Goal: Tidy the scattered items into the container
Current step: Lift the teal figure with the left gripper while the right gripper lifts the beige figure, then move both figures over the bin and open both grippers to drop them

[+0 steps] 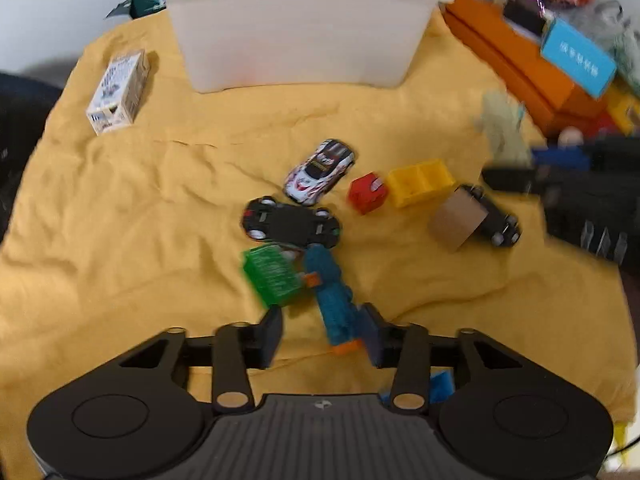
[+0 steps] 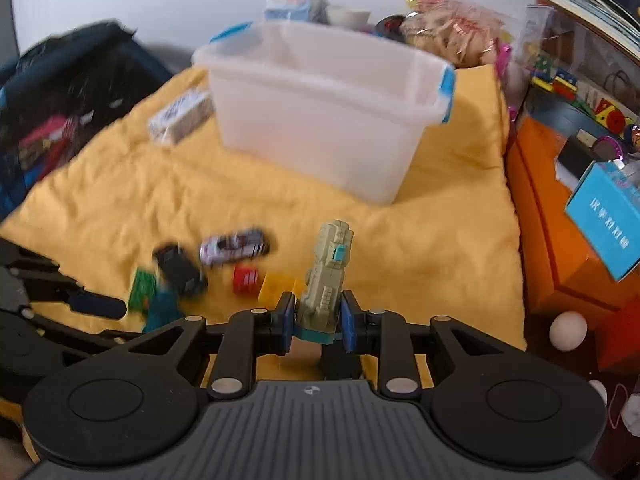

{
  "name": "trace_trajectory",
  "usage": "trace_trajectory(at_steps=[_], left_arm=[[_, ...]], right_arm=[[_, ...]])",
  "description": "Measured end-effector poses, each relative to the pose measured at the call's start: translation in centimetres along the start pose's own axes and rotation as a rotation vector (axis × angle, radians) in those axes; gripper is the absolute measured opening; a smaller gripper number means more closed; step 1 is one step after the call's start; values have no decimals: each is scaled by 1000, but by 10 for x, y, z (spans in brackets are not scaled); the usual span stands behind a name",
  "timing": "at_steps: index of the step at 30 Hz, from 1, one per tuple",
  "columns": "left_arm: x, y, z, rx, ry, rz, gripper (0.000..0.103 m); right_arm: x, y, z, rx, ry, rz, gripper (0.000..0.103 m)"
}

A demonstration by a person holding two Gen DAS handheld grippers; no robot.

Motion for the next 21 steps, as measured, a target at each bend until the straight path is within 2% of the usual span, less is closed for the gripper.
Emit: trace_trajectory(at_steps=[2,6,7,11,14,18,21], left_arm=[[5,9,4,-14,-5,-9,49],[2,19,-3,-64,-151,-80,43],[3,20,-4,-41,-144,-70,30],[5,22,2,3,-103,-46,30],[11,6,16,62,-41,9,30],[14,-31,54,181,-7,66,31],[11,-59,98,278,4,87,31]], right_arm=[[-3,1,-5,-8,-4,17,27],[-4,-5,-4,14,-26,33,27],[-5,-5,-4,20,-38,33,27],[-6,-6,-9,26,-68,53,27],[-4,-6,-10,33,-87,70,27],[9,-5,5,57,-74,95,27],[21,-8,32,107,-78,68,27]])
Point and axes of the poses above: each gripper's, at about its wrist camera, not at the fingertips, and y roughly the way its jaws point, x to its right, z to its top, the point moved 8 cm from there along y, roughly the way its jaws point, and after that the axes turned 8 degrees about -y, right-handed, at the moved point
